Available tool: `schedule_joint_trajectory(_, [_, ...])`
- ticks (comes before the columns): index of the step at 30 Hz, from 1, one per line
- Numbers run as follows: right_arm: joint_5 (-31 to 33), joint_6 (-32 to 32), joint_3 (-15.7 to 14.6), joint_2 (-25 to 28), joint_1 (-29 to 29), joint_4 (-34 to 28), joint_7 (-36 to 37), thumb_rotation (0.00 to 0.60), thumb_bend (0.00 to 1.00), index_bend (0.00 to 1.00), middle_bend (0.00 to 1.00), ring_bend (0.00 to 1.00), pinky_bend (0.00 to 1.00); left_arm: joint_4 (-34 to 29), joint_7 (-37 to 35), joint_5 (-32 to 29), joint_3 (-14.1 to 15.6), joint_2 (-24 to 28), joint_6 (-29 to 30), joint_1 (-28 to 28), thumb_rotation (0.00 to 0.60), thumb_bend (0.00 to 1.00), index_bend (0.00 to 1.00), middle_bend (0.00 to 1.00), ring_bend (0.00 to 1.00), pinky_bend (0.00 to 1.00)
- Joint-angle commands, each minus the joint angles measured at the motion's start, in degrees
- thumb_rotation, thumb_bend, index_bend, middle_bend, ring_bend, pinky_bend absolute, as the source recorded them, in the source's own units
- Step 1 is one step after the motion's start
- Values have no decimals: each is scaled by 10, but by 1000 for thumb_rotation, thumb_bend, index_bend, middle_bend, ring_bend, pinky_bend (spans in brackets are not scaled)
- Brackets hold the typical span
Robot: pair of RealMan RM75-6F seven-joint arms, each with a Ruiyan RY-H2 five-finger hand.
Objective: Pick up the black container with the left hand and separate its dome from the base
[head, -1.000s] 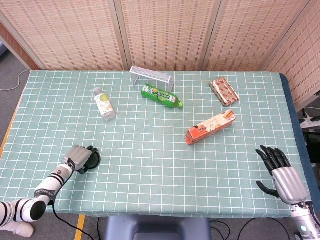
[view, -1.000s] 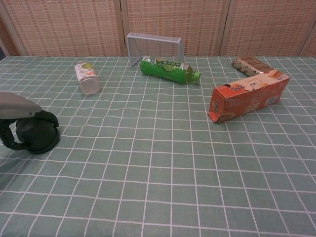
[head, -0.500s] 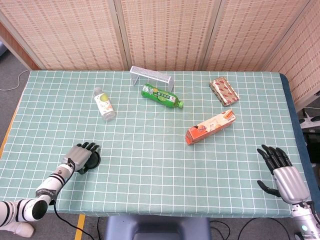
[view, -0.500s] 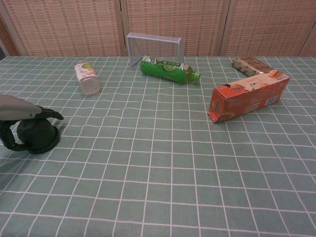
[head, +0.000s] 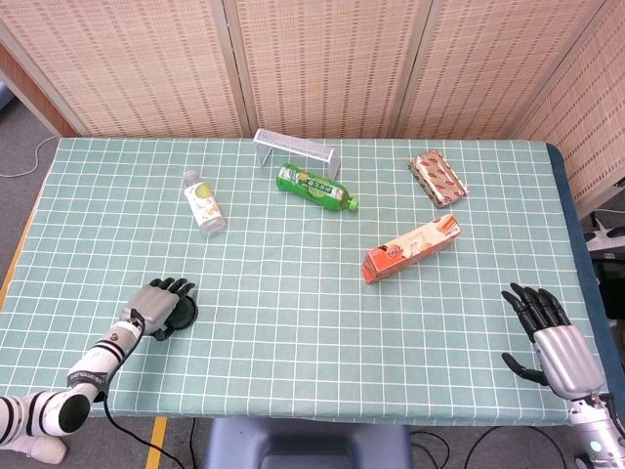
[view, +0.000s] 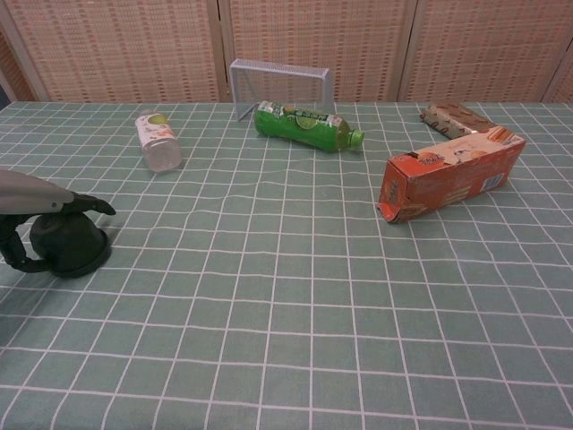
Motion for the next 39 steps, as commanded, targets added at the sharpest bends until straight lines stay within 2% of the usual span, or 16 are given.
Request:
schedule_joint_trajectory(1, [-1,2,0,0,-1,0,1,600,173,0,0,0,0,2,0,-4,1,0,-5,-1,600,365,0,0,0,113])
schedule_joint_trajectory(6, [-1,5,0,1,-2,1,3,600,173,0,0,0,0,7,5,-19,5,-7,-8,-3,600,357,0,0,0,111])
schedule_joint_trajectory(17, [-4,6,0,2,-2,3,8,600,172,0,0,0,0,24,22,-14,-2,-32,35,8,600,289,0,0,0,95])
schedule_joint_trajectory(29, [-6,9,-1,1,-3,5,10,600,173,0,0,0,0,-3,35,-40,-1,-19,27,1,600,271,0,0,0,85])
schedule_joint_trajectory(39, [-8,13,0,1,-4,5,12,600,173,0,0,0,0,-5,28,-24,-5,-19,34,7,600,272,0,0,0,82])
